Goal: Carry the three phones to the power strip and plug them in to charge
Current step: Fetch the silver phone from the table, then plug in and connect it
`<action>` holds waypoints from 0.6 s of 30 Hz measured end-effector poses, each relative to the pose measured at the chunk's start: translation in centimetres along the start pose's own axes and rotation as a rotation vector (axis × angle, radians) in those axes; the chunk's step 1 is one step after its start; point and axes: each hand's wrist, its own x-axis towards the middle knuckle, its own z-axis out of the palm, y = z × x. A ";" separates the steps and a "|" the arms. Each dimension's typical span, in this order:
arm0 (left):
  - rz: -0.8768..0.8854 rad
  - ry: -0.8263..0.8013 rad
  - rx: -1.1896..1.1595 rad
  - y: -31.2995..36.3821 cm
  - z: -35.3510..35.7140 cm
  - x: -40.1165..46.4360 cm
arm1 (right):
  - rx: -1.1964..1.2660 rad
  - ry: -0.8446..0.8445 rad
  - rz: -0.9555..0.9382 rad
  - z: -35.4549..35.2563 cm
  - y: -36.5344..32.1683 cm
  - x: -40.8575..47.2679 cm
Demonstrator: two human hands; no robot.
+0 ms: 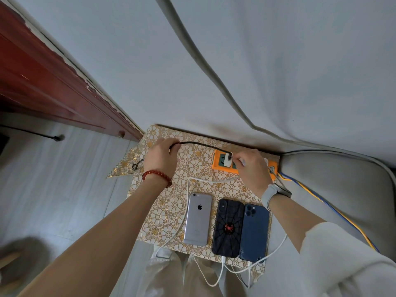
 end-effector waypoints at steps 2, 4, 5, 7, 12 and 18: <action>0.034 -0.006 0.014 -0.2 -0.2 0.0 | -0.022 -0.035 -0.012 -0.1 -0.3 0.1; 0.072 -0.016 0.026 -0.2 -0.2 -0.1 | -0.020 -0.059 -0.011 -0.2 -0.4 0.3; 0.084 -0.017 0.031 -0.2 -0.2 -0.2 | -0.020 -0.061 -0.013 -0.2 -0.5 0.4; 0.096 -0.015 0.036 -0.1 0.0 -0.5 | -0.024 -0.053 -0.022 -0.1 -0.6 0.3; 0.100 -0.025 0.048 -0.1 0.0 -0.6 | -0.081 -0.037 -0.046 0.3 -0.7 0.3; 0.057 -0.021 0.067 -0.5 -0.4 0.3 | -0.058 -0.054 0.011 1.0 -1.1 1.3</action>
